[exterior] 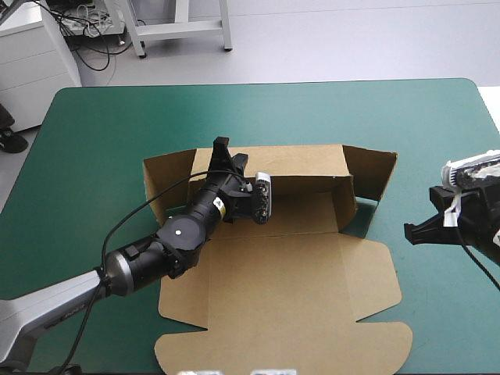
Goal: Fold the box
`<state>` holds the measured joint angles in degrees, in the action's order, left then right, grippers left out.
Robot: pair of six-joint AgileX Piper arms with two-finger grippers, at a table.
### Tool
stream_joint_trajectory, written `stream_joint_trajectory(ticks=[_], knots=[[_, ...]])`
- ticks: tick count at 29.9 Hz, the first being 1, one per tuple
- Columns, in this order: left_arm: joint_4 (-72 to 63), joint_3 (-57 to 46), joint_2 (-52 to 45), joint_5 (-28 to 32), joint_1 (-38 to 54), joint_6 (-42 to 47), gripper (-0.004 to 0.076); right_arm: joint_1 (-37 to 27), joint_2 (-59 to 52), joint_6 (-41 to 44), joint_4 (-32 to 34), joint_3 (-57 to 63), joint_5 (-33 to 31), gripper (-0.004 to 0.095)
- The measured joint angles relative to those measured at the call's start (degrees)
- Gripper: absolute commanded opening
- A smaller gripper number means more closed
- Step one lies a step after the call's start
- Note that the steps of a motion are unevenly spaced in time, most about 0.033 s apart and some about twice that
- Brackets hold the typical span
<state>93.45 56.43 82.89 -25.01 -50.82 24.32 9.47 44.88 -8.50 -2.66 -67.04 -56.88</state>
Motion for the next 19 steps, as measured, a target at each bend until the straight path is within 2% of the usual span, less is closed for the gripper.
stream_joint_trajectory(ticks=[3,4,6,10,11,13,19], knots=[[3.4,-1.4,-0.3,0.1,0.0,4.4,-0.0032,0.0,0.7,1.4,0.8,0.0,0.8,0.0122],[3.9,-1.7,-0.3,0.1,0.0,4.9,-0.0032,0.0,1.2,1.7,1.1,-0.1,1.0,0.0189],[4.8,-2.2,-0.3,0.4,0.0,5.5,-0.0032,0.0,3.0,2.8,1.7,-0.1,1.4,0.0369],[5.3,-2.4,-0.3,0.4,0.0,6.1,-0.0032,0.0,7.4,3.9,2.7,-1.4,2.5,0.0790],[5.3,-2.4,-0.3,0.4,0.0,6.2,-0.0032,0.0,8.7,4.1,2.7,-2.0,2.8,0.0841],[5.3,-2.4,-0.3,0.4,0.0,6.3,-0.0032,0.0,11.0,4.4,2.7,-3.8,3.2,0.0894],[5.5,-2.5,-0.4,0.4,0.0,6.8,-0.0032,0.0,20.0,5.9,3.6,-12.7,3.7,0.0877]])
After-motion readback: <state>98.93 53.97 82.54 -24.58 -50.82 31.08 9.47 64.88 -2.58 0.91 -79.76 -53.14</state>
